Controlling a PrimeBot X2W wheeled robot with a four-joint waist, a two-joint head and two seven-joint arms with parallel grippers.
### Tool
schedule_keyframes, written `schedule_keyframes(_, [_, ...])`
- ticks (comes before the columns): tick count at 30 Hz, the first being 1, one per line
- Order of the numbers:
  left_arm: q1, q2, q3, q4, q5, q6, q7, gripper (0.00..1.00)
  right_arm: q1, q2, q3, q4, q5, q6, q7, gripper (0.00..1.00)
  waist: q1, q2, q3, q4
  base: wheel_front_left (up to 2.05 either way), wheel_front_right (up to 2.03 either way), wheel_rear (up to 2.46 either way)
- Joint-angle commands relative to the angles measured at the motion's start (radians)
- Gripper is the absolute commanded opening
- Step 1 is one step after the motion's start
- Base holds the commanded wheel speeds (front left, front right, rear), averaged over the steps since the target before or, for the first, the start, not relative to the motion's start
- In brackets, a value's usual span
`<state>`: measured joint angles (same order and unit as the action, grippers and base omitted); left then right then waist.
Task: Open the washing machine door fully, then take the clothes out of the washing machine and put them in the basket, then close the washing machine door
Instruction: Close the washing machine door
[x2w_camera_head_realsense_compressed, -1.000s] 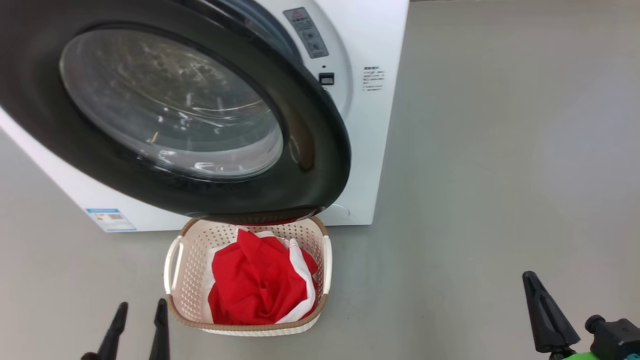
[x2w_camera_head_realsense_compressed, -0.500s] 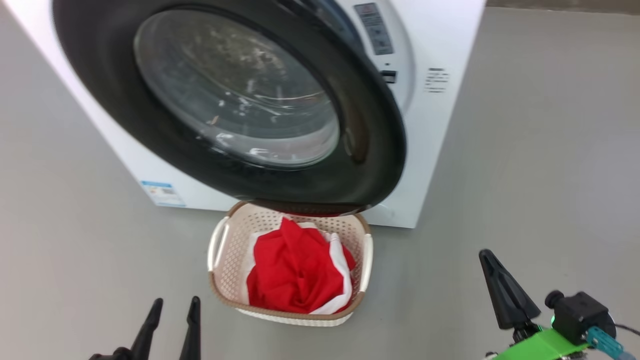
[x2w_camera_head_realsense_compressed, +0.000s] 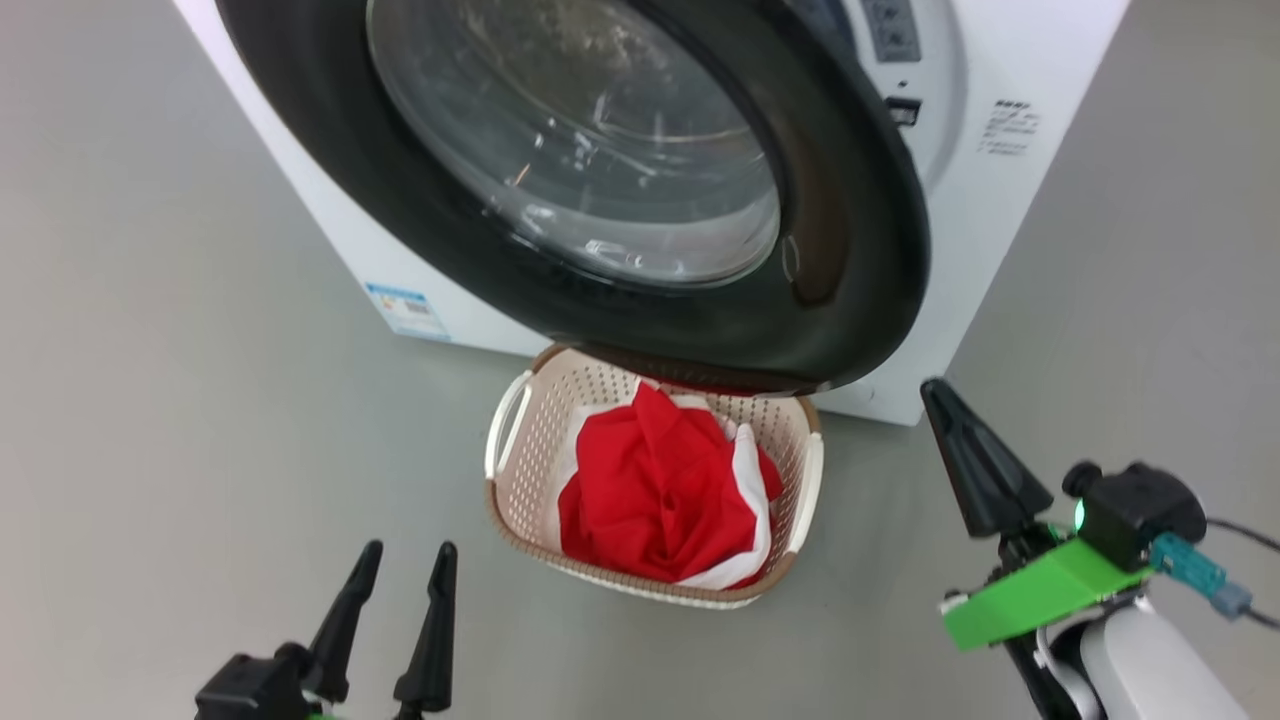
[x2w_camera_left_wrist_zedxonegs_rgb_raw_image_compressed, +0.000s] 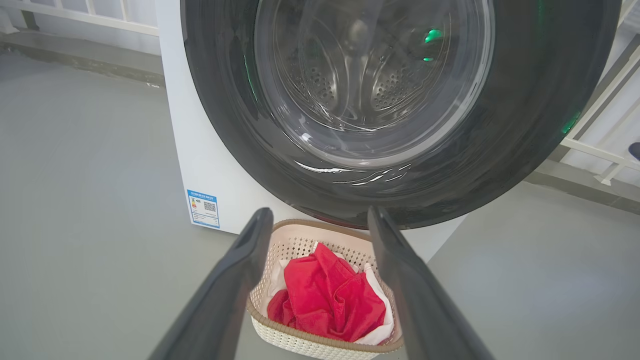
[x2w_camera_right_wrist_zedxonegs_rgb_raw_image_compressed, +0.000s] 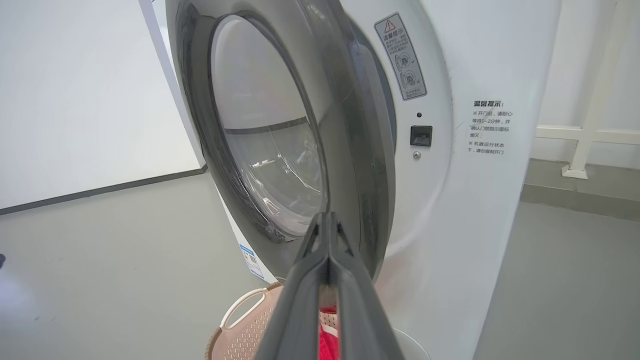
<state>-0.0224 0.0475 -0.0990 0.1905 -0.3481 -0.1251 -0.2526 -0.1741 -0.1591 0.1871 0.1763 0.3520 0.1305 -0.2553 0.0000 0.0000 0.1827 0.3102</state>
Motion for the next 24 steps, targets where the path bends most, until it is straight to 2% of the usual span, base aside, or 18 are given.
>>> schedule_keyframes(1, [-0.036,0.004,0.026,-0.029,-0.012,-0.006,-0.009,1.00,-0.038,-0.009,0.025,-0.016,0.004,0.000,-0.006,0.00,0.0000,0.0000,0.045,0.031,0.00,0.00,0.00])
schedule_keyframes(14, [-0.118,0.003,-0.026,-0.041,-0.092,-0.006,-0.009,1.00,-0.201,-0.033,0.023,0.024,0.007,0.000,-0.006,0.00,0.0000,0.0000,0.175,0.075,0.00,0.00,0.00])
schedule_keyframes(24, [-0.158,0.003,-0.047,-0.050,-0.124,-0.006,-0.009,1.00,-0.268,-0.038,-0.013,0.020,0.011,0.000,-0.006,0.00,0.0000,0.0000,0.234,0.093,0.00,0.00,0.00])
